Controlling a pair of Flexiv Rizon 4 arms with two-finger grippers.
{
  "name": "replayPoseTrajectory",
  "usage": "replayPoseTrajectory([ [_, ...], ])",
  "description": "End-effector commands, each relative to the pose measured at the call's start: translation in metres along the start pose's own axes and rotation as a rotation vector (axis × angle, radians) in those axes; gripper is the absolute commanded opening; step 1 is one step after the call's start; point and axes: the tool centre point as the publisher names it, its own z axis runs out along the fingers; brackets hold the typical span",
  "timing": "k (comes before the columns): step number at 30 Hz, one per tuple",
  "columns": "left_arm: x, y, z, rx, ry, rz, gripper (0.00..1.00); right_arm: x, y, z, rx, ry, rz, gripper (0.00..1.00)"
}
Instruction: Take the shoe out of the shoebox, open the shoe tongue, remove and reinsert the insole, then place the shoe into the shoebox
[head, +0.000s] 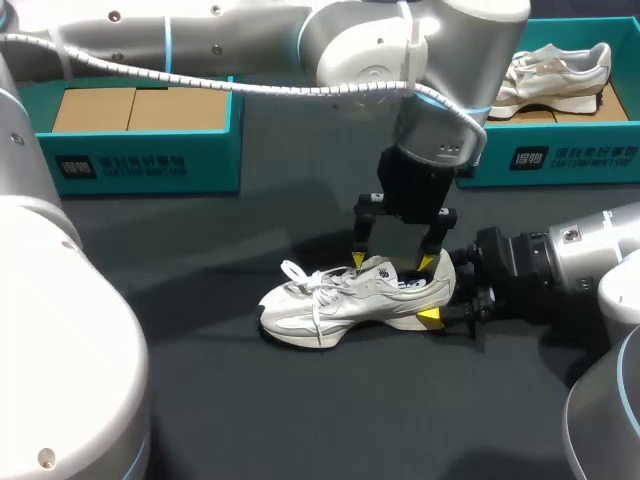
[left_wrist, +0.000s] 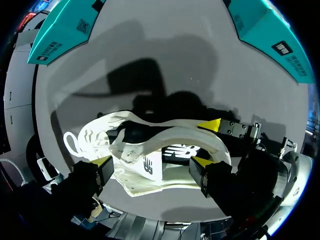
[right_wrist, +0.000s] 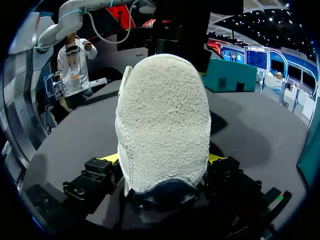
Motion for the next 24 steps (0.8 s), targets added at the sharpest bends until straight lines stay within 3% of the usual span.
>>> replayPoseTrajectory([
  [1,0.008,0.005,0.004,0.007,-0.107,-0.145,1.0,0.0,0.0,0.0,0.003,0.001,0.001,0.0],
  [10,-0.003,0.008,0.013,-0.016,-0.166,-0.147,1.0,0.0,0.0,0.0,0.003,0.001,0.001,0.0],
  [17,-0.016,0.012,0.017,-0.02,-0.188,-0.15,0.94,0.0,0.0,0.0,0.003,0.001,0.001,0.0],
  [24,-0.026,0.012,0.022,-0.024,-0.206,-0.161,0.79,0.0,0.0,0.0,0.003,0.001,0.001,0.0],
])
